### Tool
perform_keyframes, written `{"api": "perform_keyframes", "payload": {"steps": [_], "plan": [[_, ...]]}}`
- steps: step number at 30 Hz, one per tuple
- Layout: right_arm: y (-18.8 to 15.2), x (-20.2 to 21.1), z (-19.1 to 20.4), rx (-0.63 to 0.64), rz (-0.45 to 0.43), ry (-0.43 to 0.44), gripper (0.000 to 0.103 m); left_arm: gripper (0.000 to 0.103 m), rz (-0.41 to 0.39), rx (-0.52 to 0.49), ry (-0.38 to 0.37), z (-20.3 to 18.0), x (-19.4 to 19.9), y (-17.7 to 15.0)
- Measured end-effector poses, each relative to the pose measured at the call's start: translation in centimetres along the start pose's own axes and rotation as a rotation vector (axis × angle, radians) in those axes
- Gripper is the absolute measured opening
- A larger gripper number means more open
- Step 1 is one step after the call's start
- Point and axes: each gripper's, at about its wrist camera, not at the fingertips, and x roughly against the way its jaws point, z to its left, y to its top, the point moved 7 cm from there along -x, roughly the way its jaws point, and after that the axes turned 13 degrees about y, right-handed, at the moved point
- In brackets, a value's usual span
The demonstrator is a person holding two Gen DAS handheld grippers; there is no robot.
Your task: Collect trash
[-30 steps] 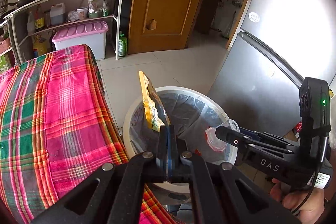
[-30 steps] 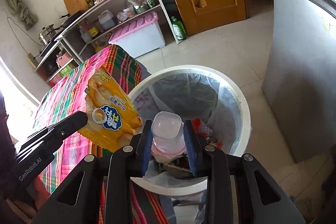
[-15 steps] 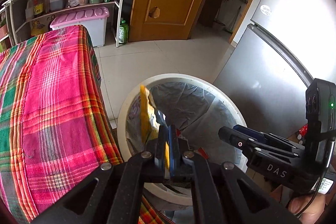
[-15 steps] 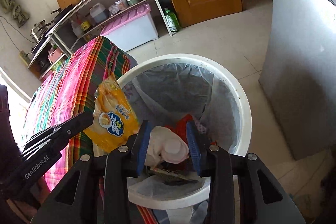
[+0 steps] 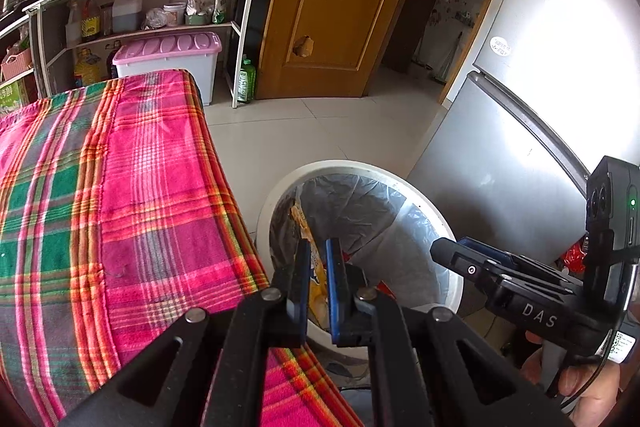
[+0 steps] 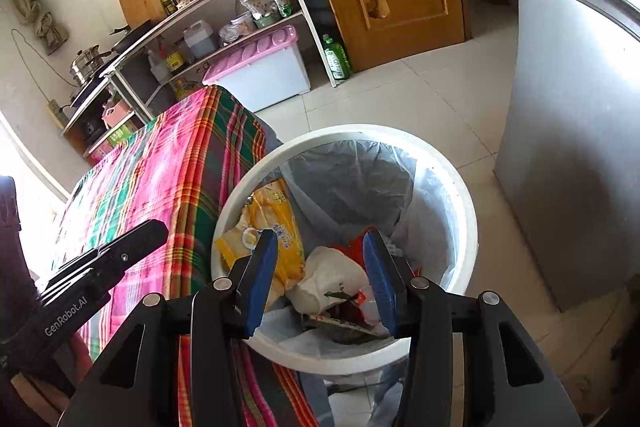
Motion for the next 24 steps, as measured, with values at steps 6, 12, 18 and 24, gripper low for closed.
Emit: {"api": "perform_keyframes", "payload": {"steps": [6,12,18,24], "plan": [[-0.5,2.6,3.7,0.049,-0.04,0.035,0.046,0.013,-0.052,0.004,0.031,1.3,4.0,-0.7],[-1.9,5.3,7.3,0.108,-0.074,0.054,0.046,0.021,-0.1,0.009,0.066,2.8,8.0,-1.6],[-4.3,7.6,9.9,0.173,-0.09,0.019,0.046,0.023,-0.123,0.019,0.111,3.8,10.9,-3.8],[-7.4,9.0,11.2,0.223,-0.077,0.009,0.046,0.023,-0.126,0.025,0.133,4.4,12.8,-6.3]]}}
